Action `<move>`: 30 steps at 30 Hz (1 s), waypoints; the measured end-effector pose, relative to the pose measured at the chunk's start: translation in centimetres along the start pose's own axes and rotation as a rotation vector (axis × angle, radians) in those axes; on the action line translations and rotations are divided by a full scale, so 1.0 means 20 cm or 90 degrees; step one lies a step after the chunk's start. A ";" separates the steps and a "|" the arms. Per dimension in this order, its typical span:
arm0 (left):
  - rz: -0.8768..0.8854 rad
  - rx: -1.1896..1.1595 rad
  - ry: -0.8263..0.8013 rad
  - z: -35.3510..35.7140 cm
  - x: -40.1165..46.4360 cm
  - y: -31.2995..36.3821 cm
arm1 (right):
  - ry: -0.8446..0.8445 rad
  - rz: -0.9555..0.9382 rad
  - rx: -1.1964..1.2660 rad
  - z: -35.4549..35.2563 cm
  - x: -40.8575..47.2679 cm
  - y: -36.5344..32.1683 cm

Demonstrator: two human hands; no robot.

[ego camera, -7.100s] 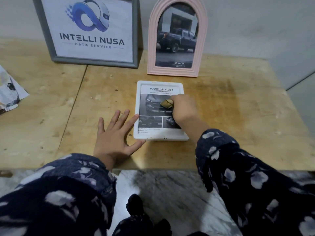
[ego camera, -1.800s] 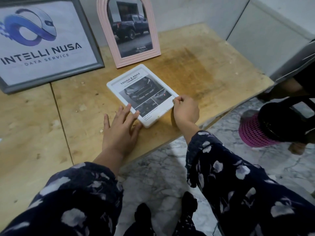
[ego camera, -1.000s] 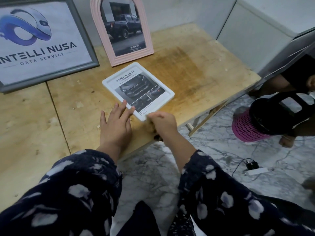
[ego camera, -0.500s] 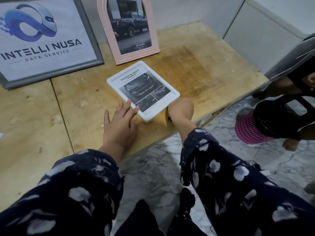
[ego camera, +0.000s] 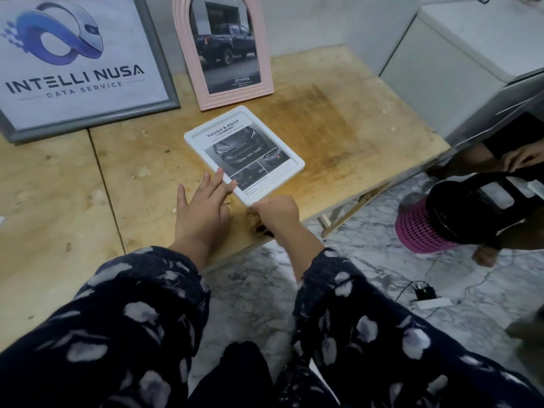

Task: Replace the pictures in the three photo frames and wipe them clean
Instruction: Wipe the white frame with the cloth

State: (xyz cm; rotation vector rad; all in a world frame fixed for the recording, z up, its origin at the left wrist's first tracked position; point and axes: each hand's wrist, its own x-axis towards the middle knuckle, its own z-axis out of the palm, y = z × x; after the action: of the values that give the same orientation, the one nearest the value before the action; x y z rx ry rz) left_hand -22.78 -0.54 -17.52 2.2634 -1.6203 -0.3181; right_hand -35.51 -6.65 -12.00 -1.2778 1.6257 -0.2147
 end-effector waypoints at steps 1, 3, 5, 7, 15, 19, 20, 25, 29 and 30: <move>-0.003 -0.007 -0.003 -0.01 -0.01 0.00 | -0.055 0.004 0.024 -0.04 -0.01 0.00; -0.006 -0.015 -0.015 -0.02 -0.01 0.01 | -0.094 -0.012 0.042 -0.15 -0.01 -0.02; -0.014 -0.025 -0.030 -0.03 -0.01 0.01 | -0.084 -0.013 0.069 -0.27 0.03 -0.07; -0.040 -0.054 -0.041 -0.03 0.00 0.03 | -0.060 -0.001 0.082 -0.36 0.10 -0.11; -0.297 -0.108 0.047 -0.09 0.08 0.21 | 0.018 -0.120 0.008 -0.46 0.39 -0.37; -0.401 -0.087 -0.014 -0.04 0.12 0.25 | 0.070 -0.159 0.025 -0.46 0.53 -0.39; -0.426 -0.090 -0.012 -0.04 0.15 0.27 | 0.063 -0.174 0.015 -0.46 0.57 -0.40; -0.537 -0.123 0.030 -0.04 0.29 0.36 | -0.058 -0.186 -0.019 -0.37 0.67 -0.40; -0.613 -0.207 0.114 -0.08 0.32 0.35 | -0.107 -0.168 0.002 -0.27 0.75 -0.40; -0.632 -0.240 0.146 -0.10 0.31 0.33 | -0.112 -0.175 0.004 -0.23 0.77 -0.42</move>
State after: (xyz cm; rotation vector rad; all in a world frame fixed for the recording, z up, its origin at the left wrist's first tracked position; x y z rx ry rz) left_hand -25.76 -8.03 -13.05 2.4799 -0.1958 -0.5067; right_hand -32.70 -24.55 -13.38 -1.4712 1.2984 -0.2672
